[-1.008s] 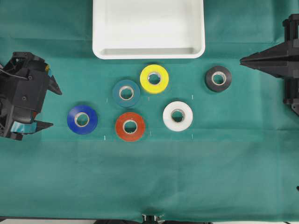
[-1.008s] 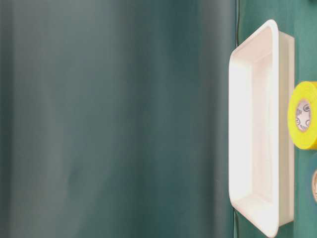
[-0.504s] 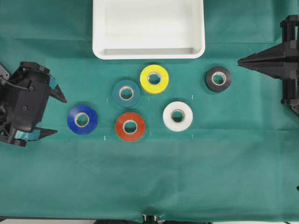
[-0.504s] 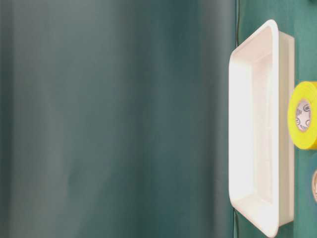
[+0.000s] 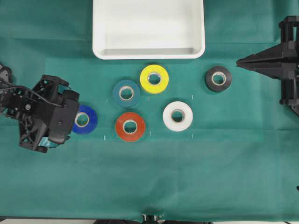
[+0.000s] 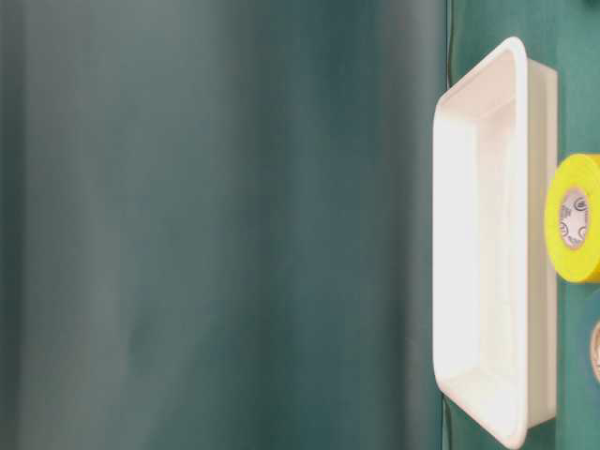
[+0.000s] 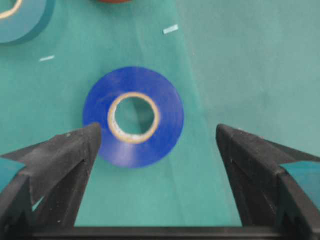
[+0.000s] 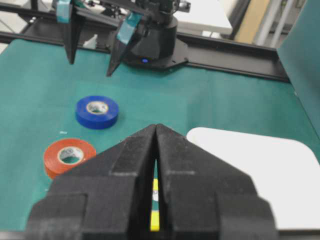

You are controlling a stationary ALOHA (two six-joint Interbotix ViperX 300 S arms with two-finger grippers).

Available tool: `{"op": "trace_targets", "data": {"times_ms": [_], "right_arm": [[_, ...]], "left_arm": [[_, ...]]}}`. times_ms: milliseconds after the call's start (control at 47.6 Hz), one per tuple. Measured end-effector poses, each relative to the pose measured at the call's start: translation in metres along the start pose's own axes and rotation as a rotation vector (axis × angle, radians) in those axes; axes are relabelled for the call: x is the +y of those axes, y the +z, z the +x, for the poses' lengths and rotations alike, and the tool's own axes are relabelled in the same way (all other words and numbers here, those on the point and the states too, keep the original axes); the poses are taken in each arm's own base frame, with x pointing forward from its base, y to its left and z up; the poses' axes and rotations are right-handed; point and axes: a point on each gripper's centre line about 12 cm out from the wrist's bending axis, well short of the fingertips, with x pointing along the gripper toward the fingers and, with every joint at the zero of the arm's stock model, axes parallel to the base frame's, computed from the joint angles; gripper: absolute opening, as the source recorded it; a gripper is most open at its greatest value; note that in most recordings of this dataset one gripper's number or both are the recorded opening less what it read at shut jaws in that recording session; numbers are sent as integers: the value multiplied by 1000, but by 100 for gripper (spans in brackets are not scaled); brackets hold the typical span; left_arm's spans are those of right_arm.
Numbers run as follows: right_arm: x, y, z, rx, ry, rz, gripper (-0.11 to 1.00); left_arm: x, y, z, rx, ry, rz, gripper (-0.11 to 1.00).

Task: Pick up the tape from a random location and place it into the white case.
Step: 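Lower the left gripper over the blue tape roll's center hole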

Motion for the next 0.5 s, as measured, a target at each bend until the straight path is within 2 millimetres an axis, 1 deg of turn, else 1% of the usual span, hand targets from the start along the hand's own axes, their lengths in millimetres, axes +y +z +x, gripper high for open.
{"op": "trace_targets", "data": {"times_ms": [147, 315, 504], "right_arm": [[0, -1, 1, 5, 0, -2, 0], [0, -1, 1, 5, 0, -3, 0], [0, -2, 1, 8, 0, -3, 0]], "left_arm": [[-2, -2, 12, -8, -3, 4, 96], [-2, -9, 26, 38, -3, 5, 96], [-5, -11, 33, 59, -7, 14, 96]]}}
